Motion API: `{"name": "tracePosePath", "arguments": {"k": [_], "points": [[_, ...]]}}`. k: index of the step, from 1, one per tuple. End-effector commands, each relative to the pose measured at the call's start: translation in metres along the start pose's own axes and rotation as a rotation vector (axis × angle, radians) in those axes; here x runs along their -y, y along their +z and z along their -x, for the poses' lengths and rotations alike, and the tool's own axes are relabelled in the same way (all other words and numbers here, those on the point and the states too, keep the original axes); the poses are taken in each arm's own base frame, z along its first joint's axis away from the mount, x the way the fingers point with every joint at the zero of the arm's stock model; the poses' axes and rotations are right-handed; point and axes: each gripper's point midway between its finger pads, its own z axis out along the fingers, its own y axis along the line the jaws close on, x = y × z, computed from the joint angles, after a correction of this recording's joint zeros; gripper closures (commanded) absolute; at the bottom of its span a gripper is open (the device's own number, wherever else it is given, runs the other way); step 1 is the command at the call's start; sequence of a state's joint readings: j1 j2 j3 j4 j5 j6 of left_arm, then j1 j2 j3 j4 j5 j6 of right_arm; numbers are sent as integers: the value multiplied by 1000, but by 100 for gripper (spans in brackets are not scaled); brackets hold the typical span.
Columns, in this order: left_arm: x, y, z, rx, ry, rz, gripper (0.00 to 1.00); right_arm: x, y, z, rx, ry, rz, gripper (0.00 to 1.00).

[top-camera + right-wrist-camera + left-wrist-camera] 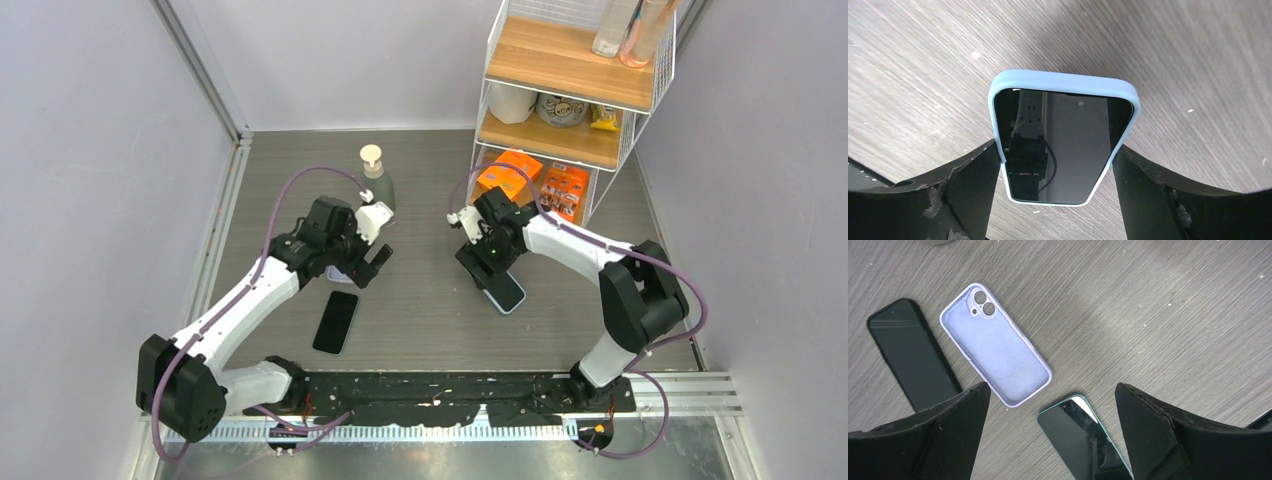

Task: Take the phone out of the phone case
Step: Pick up the phone at the center of the board, then adjust the phone.

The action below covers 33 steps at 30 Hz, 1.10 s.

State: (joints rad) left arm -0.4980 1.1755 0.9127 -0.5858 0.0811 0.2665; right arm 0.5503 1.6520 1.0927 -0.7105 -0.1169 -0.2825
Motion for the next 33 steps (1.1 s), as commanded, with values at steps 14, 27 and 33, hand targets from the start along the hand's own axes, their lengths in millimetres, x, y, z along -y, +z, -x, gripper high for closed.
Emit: {"name": "tracePosePath", "arguments": {"k": [14,27,33], "points": [[67,-1,98,189,-383,-619,4,-51,-77,110,449,-234,64,95],[78,10,131,122,-594,-784,8,-66,-113,140,601,-291,37,95],[81,18,135,115,-624,-797,11,-70,-124,144,643,-287,43,95]]}}
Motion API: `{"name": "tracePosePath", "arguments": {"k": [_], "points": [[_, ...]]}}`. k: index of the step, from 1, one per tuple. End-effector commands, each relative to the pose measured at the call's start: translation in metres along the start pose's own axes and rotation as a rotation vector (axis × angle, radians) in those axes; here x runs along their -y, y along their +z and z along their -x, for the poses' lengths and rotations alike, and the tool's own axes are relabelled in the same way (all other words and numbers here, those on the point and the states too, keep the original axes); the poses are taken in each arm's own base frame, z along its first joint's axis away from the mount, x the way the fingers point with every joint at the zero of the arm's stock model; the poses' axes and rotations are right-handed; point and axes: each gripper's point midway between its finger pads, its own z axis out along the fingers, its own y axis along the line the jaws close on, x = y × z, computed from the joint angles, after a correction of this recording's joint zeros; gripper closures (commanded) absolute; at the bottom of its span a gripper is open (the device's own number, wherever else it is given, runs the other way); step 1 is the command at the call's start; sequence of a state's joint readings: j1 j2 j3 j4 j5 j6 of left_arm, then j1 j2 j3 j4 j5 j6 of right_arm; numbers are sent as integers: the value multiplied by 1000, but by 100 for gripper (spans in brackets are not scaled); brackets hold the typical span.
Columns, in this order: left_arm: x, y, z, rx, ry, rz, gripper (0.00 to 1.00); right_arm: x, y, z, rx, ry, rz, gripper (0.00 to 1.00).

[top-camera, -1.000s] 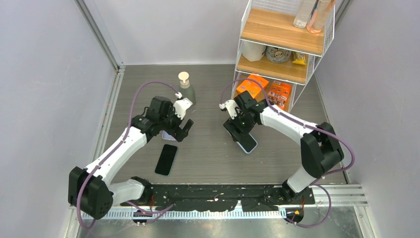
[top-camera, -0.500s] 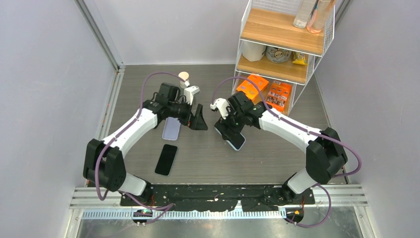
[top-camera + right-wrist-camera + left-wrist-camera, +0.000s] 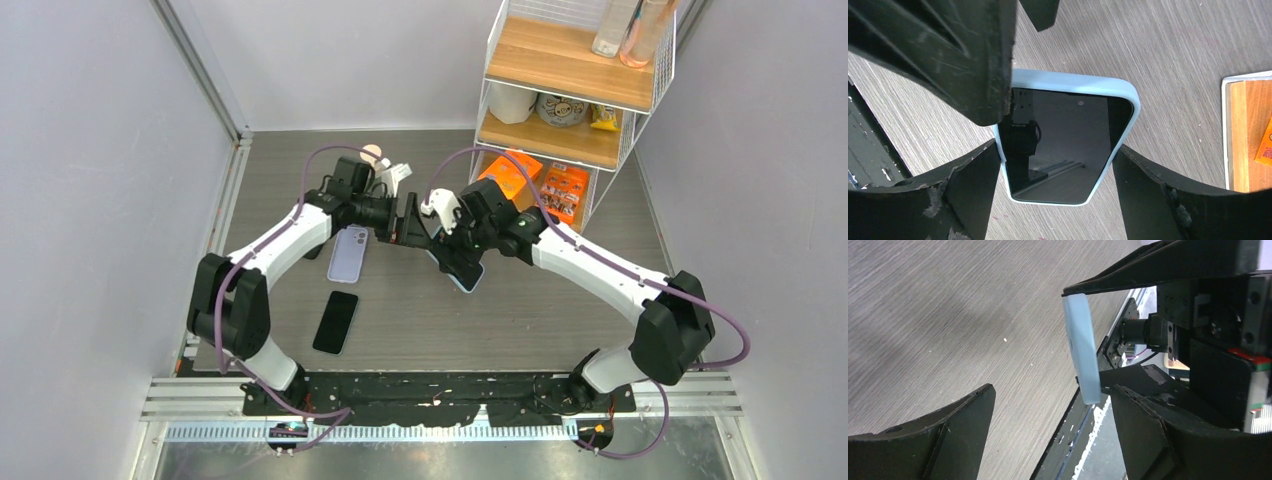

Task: Take the phone out of the phone case
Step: Adjust the phone.

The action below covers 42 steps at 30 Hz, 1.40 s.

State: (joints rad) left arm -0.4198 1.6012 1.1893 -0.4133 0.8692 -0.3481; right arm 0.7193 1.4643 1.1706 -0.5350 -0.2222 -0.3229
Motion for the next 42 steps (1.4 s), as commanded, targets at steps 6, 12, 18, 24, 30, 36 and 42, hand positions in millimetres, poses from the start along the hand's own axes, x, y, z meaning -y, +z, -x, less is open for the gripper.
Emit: {"name": "tracePosePath", "arguments": {"k": [6,12,18,24,30,36,42], "points": [[22,10,23,30,-2,-67,16,0,-29,61,204,-45,-27,95],[22,23,23,2,-36,-81,27,0,-29,61,205,-41,-29,95],[24,36,13,-37,-44,-94,46,3,-30,62,205,-40,-51,95],[29,40,10,-54,-26,-120,74,4,-27,59,196,-33,-55,95],[31,39,6,-67,-19,-139,100,5,-27,58,194,-31,-67,95],[32,30,11,-48,3,-144,100,6,-29,51,170,-36,-78,58],[14,1,28,32,17,-98,100,7,-43,49,186,-55,-107,21]]}}
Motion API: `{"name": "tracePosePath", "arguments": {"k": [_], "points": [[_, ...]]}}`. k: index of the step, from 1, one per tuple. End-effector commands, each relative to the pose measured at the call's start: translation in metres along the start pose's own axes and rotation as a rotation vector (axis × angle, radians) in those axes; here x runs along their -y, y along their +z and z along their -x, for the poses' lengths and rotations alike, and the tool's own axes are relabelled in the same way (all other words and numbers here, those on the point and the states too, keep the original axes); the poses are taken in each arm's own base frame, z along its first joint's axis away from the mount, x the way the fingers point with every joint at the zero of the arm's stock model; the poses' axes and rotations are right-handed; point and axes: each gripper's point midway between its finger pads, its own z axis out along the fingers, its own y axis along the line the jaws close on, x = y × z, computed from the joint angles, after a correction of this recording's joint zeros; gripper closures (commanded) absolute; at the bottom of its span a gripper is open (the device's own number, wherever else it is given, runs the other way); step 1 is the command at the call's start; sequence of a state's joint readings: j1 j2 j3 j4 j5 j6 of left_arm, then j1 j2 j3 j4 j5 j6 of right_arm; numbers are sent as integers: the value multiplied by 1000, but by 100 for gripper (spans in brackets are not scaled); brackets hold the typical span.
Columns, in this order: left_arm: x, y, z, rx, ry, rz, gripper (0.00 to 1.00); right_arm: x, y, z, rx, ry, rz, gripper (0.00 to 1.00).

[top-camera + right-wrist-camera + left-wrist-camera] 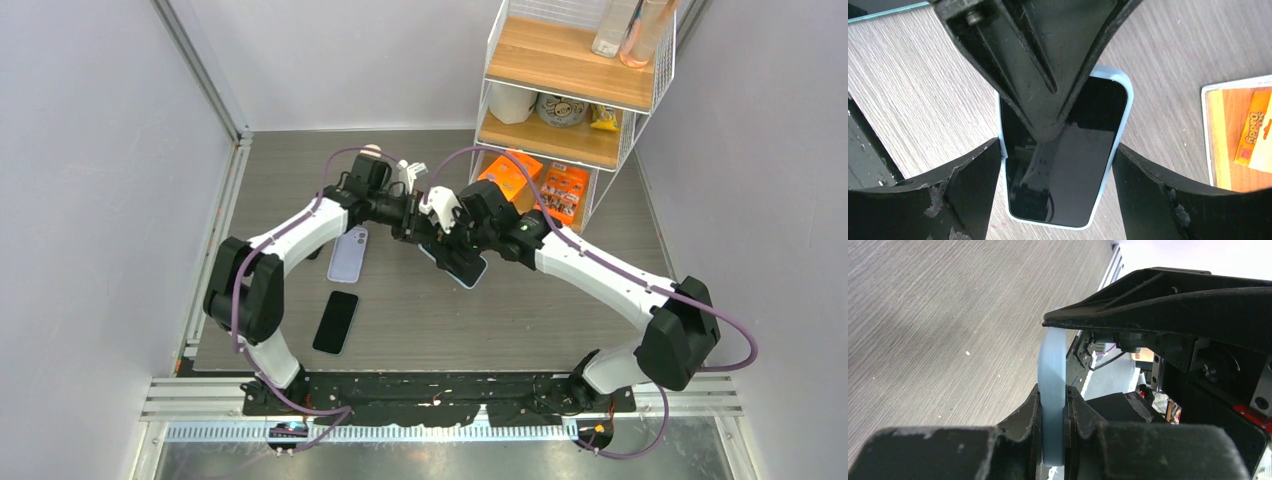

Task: Take the phone out of the phone case
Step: Adjust the phone.

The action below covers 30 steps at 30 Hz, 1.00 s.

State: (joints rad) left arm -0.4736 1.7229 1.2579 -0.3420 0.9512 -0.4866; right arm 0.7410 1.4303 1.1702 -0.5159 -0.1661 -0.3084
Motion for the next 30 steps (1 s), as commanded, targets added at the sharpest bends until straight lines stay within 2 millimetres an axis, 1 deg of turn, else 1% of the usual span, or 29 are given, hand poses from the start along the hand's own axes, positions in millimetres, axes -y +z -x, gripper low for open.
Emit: {"name": "tracePosePath", "arguments": {"k": [1,4,5,6,7,8,9,12,15,18,22,26,30], "points": [[0,-40,24,106,127,17,100,8,-36,40,159,-47,-58,16],[-2,-60,27,144,162,40,100,9,-43,43,163,-62,-70,7],[-2,-67,27,155,176,44,100,11,-46,47,172,-64,-76,3],[-2,-73,27,165,187,50,100,11,-48,47,167,-66,-77,2],[-2,-79,26,173,198,55,100,12,-52,53,178,-70,-81,1],[-1,-84,25,182,215,61,100,12,-54,53,173,-72,-82,2],[0,-90,24,189,229,69,100,13,-58,59,187,-76,-86,4],[3,-106,19,206,283,97,100,13,-70,71,221,-87,-89,4],[4,-126,12,235,323,132,100,15,-83,85,270,-100,-102,4],[13,-148,1,258,375,166,100,16,-94,96,313,-105,-116,5],[27,-172,-11,291,500,228,100,13,-104,110,368,-108,-100,4],[38,-188,-18,324,605,302,100,7,-112,123,428,-118,-68,4],[55,-196,-18,364,677,313,100,4,-121,133,467,-120,-41,4]]}}
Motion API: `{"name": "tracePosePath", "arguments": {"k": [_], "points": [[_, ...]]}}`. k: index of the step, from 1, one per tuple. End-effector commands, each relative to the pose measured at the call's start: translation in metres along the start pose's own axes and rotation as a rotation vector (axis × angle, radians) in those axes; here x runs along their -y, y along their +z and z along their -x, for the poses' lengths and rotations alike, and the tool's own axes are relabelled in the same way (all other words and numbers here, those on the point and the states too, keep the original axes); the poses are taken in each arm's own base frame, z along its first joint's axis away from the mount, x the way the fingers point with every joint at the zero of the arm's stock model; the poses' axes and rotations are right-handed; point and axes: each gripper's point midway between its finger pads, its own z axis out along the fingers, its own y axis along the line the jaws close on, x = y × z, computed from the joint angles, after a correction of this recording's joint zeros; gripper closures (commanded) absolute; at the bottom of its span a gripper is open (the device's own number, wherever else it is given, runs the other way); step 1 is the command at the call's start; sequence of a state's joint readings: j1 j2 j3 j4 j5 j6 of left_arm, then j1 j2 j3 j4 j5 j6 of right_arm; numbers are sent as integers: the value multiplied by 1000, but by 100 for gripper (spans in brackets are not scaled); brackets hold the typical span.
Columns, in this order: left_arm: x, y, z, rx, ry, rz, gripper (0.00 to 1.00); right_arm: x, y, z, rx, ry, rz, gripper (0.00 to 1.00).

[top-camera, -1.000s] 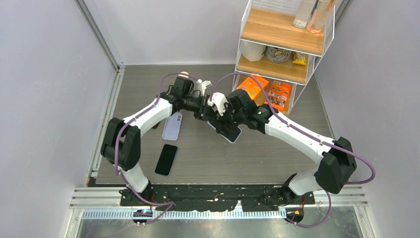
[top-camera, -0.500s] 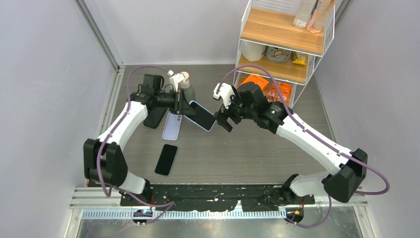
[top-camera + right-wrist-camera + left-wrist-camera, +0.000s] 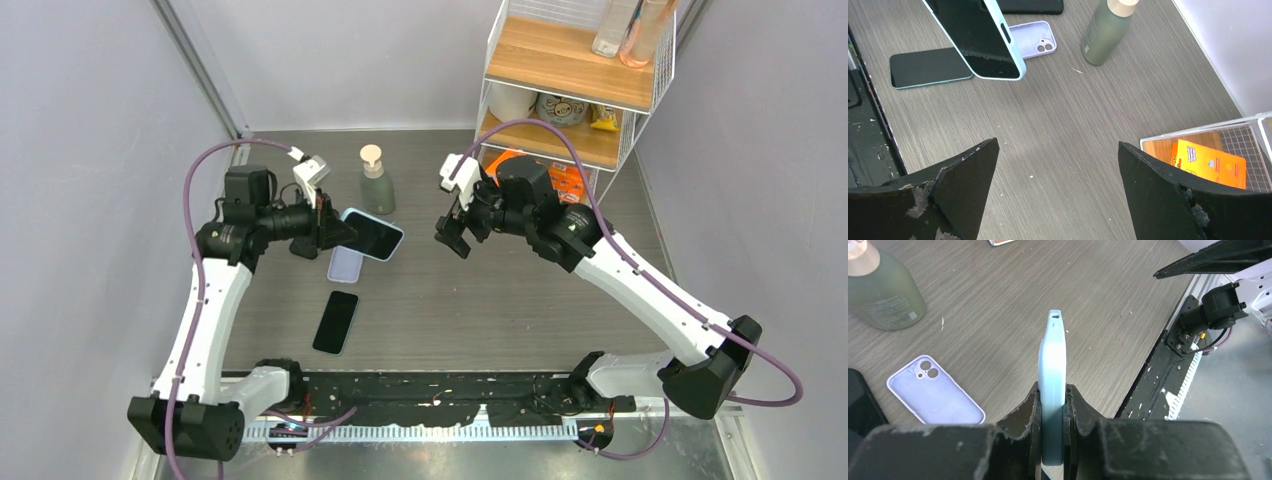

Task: Take the phone out of the phone case
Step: Adjust the phone.

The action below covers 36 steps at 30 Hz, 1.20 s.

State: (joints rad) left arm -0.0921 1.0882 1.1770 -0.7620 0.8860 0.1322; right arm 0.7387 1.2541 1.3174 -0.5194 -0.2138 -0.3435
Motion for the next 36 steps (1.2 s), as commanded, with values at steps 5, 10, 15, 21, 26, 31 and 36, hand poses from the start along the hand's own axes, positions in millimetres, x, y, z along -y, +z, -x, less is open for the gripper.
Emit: {"name": "tracePosePath", "arguments": {"k": [5,10,15,21,26,31,36], "points": [[21,-17,23,108,183,-16,100,9,-32,62,201,-8,13,2],[39,-18,25,161,244,-103,100,3,-41,70,252,19,106,0],[58,-21,29,218,309,-191,100,-29,-42,65,284,-24,318,5],[88,-21,24,227,352,-287,100,-54,-28,54,246,12,521,13],[108,-19,22,224,383,-342,100,-65,-14,42,208,9,584,15],[118,-18,25,232,386,-380,100,-76,-9,31,185,6,633,16],[120,-17,29,242,381,-391,100,-88,-8,22,170,2,680,21]]}}
